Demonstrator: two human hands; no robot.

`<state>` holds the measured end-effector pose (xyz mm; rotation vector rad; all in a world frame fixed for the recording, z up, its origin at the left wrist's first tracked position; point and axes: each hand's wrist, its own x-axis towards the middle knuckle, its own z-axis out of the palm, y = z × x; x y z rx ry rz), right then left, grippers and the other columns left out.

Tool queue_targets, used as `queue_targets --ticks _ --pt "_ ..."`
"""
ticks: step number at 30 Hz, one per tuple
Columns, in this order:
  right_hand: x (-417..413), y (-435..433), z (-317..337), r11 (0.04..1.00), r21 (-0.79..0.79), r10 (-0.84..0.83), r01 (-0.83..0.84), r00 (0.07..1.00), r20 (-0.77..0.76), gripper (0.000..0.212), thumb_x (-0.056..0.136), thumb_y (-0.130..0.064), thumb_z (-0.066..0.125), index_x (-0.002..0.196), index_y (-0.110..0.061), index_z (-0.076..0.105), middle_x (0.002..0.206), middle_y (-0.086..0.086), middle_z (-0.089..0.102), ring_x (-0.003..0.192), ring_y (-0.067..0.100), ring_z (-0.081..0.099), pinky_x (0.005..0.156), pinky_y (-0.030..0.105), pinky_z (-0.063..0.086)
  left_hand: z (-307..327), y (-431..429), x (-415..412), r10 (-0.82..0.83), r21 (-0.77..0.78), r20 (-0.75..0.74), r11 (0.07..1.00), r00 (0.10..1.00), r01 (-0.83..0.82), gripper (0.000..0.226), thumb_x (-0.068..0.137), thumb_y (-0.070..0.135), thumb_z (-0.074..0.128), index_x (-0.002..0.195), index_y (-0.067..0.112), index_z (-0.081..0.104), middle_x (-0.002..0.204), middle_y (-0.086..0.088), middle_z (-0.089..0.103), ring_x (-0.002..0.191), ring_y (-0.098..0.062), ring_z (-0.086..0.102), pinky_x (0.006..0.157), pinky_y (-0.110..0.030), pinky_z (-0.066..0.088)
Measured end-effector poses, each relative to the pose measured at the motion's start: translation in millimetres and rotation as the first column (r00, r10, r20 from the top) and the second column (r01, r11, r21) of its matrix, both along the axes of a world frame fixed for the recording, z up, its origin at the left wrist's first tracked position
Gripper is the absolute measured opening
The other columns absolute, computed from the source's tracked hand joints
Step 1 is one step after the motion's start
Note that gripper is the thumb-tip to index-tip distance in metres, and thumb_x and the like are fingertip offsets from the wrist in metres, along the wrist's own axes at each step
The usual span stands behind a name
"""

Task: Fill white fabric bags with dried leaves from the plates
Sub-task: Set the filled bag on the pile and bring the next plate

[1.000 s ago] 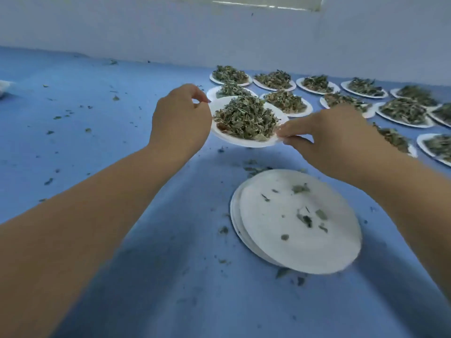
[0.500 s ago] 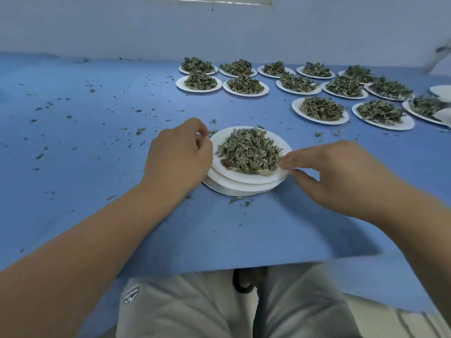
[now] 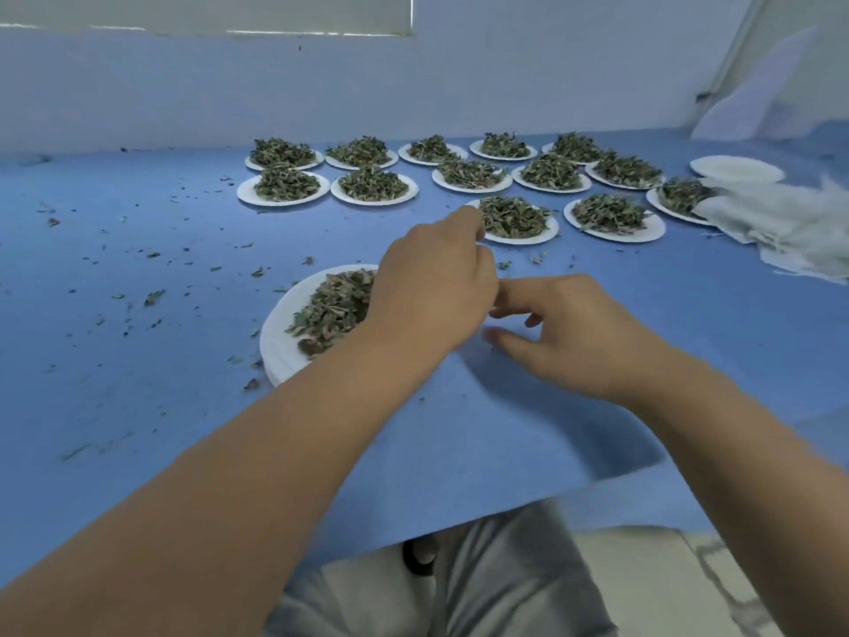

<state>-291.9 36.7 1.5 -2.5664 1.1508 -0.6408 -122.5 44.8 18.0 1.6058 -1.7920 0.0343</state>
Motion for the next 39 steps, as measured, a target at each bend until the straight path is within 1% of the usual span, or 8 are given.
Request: queue_targets --ticks 5,10,16,21,26,30,34,39 --pt "-97 -52 -13 0.887 -0.007 -0.462 0.462 0.887 0.011 0.028 0.095 -0.024 0.061 0.120 -0.031 0.071 0.131 -0.010 0.068 0.116 0.019 0.063 0.095 0.039 0.052 -9 -40 -87 -0.173 0.079 -0.003 0.982 0.985 0.173 0.022 0.097 0.022 0.044 0.112 0.016 0.060 0.087 -0.007 0.065 0.081 -0.030 0.058 0.064 -0.040 0.046" --pt "-183 -102 -29 0.694 -0.022 -0.708 0.720 0.676 -0.205 0.034 0.100 -0.025 0.051 0.129 -0.019 0.067 0.161 0.003 0.039 0.142 0.029 0.042 0.108 0.042 0.039 -23 -82 -157 -0.288 0.220 -0.007 0.934 0.958 0.282 0.023 0.096 0.020 0.042 0.110 0.017 0.060 0.089 -0.009 0.068 0.090 -0.033 0.060 0.077 -0.047 0.052" --pt "-238 -165 -37 0.645 -0.109 -0.741 0.756 0.584 -0.333 0.039 0.105 -0.022 0.036 0.127 -0.003 0.063 0.155 0.020 0.035 0.148 0.033 0.025 0.113 0.048 0.036 -43 -116 -194 -0.334 0.276 -0.006 0.905 0.943 0.322 0.023 0.097 0.017 0.041 0.116 0.011 0.053 0.093 -0.010 0.067 0.091 -0.033 0.058 0.079 -0.049 0.049" --pt "-244 -228 -32 0.628 -0.183 -0.723 0.756 0.481 -0.497 0.051 0.107 -0.031 0.027 0.150 -0.012 0.047 0.167 0.011 0.020 0.156 0.029 0.006 0.125 0.048 0.015 -55 -126 -193 -0.316 0.268 -0.055 0.909 0.947 0.318 0.021 0.096 0.018 0.040 0.113 0.013 0.052 0.102 -0.008 0.066 0.092 -0.031 0.058 0.079 -0.047 0.050" --pt "-247 -261 -36 0.571 -0.238 -0.776 0.786 0.422 -0.469 0.050 0.102 -0.031 0.034 0.145 -0.014 0.053 0.171 0.008 0.001 0.157 0.027 -0.009 0.126 0.050 0.006 -56 -127 -194 -0.318 0.278 -0.057 0.905 0.947 0.320 0.021 0.096 0.020 0.041 0.114 0.017 0.052 0.108 -0.005 0.066 0.097 -0.028 0.057 0.082 -0.045 0.049" --pt "-245 -263 -35 0.568 -0.286 -0.785 0.772 0.403 -0.471 0.048 0.100 -0.026 0.035 0.140 -0.008 0.055 0.158 0.010 0.038 0.156 0.028 0.011 0.124 0.051 0.009 -56 -127 -194 -0.297 0.283 -0.088 0.908 0.951 0.310 0.025 0.096 0.021 0.041 0.118 0.019 0.052 0.110 -0.003 0.066 0.096 -0.025 0.057 0.081 -0.043 0.050" --pt "-239 -250 -28 0.567 -0.321 -0.813 0.758 0.453 -0.366 0.022 0.091 -0.013 0.046 0.101 -0.008 0.064 0.127 0.016 0.063 0.148 0.029 0.034 0.125 0.047 0.013 -56 -126 -194 -0.298 0.293 -0.091 0.904 0.950 0.312 0.027 0.096 0.021 0.041 0.120 0.020 0.052 0.112 -0.002 0.065 0.097 -0.025 0.057 0.079 -0.041 0.050" --pt "-242 -244 -24 0.587 -0.373 -0.809 0.719 0.506 -0.299 0.022 0.084 -0.005 0.054 0.068 -0.013 0.042 0.085 0.013 0.057 0.094 0.036 0.057 0.116 0.044 0.030 -54 -123 -192 -0.294 0.300 -0.108 0.901 0.950 0.313 0.028 0.096 0.021 0.040 0.121 0.021 0.053 0.115 -0.001 0.066 0.096 -0.024 0.057 0.078 -0.040 0.051"
